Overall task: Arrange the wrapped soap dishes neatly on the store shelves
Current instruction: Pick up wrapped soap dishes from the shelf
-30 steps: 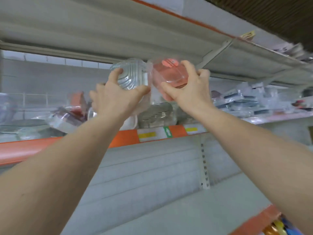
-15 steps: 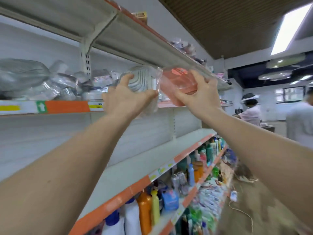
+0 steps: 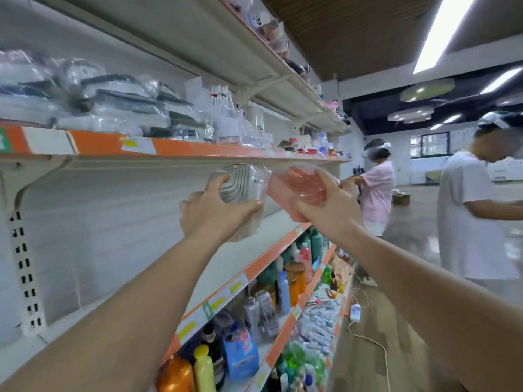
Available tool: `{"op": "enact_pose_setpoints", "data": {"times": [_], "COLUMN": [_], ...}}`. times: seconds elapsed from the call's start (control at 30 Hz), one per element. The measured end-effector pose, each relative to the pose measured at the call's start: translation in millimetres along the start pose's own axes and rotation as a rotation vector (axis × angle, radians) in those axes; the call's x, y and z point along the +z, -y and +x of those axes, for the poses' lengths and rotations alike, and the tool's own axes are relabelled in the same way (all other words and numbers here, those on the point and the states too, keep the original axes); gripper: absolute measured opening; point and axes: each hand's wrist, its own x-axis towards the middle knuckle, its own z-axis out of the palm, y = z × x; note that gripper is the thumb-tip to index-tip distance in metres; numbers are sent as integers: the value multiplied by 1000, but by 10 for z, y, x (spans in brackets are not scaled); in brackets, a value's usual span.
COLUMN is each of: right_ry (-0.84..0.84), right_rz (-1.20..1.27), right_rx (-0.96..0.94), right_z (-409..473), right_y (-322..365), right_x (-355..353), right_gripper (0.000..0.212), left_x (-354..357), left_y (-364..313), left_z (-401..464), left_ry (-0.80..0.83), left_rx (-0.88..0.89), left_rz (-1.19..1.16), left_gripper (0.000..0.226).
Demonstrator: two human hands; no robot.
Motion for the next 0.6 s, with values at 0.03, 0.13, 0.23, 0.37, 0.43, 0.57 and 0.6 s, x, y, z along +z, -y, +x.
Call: {"op": "enact_pose_setpoints", "data": {"times": [0.03, 0.13, 0.23, 0.37, 0.43, 0.57, 0.6], "right_ry": [8, 34, 73, 105, 120, 152, 163], "right_rz": [-1, -6, -50, -91, -108, -137, -148], "right_rx": [9, 52, 100, 145, 178, 185, 178], "right_z": [131, 494, 853, 1321, 1575, 2161, 2323], "right_y": [-116, -460, -837, -1409, -1716, -2384, -2562], "right_x": [116, 470, 792, 1109, 1222, 1388, 1423], "right_gripper": [71, 65, 54, 58, 64, 65, 65], "left_x": [150, 589, 1047, 1722, 2105, 2920, 3138], "left_y": [81, 314, 495, 639, 697, 783, 797], "left_z": [145, 567, 970, 1421, 1633, 2051, 2162], "left_ry": [14, 74, 150, 232, 250, 258, 251], "left_rx": [-10, -49, -75, -107, -113, -147, -165], "left_rz": [-2, 2, 36, 87, 116, 149, 141], "left_gripper": [76, 76, 77, 80, 81, 79, 77]}}
